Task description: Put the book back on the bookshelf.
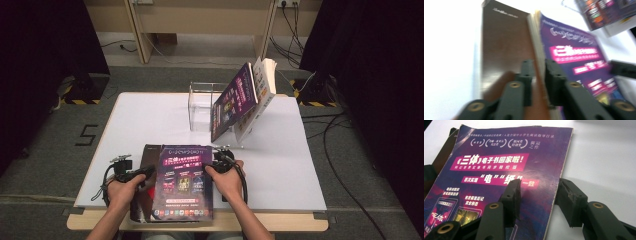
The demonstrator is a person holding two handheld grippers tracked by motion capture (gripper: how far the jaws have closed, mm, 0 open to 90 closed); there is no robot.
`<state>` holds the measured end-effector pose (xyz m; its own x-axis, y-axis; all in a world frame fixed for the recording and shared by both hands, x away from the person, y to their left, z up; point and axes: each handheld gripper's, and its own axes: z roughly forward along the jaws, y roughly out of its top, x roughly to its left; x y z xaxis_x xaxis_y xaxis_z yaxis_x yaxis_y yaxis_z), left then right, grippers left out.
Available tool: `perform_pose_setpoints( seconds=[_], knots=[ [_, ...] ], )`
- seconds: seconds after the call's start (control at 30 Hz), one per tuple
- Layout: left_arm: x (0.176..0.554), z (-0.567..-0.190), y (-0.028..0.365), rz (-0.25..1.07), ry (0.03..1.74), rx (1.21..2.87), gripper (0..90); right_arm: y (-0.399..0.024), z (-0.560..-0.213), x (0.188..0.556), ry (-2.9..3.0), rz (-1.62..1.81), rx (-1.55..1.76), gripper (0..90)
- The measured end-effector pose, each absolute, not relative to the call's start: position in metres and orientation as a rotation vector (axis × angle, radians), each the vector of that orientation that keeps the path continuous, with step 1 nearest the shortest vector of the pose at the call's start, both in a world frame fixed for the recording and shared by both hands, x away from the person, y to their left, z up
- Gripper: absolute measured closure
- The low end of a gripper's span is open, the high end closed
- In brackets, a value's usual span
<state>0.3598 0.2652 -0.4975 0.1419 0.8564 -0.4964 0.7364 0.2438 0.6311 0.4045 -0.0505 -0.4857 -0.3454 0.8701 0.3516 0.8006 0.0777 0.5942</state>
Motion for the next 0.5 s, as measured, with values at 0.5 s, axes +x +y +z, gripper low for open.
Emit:
perform_pose_setpoints(
  seconds=[0.5],
  knots=[
    [0.363, -0.499, 0.254, 0.151, 1.6, 1.587, 89.6, -0.058, -0.485, 0.413, 2.225, 1.194, 1.846, 52.5]
  ],
)
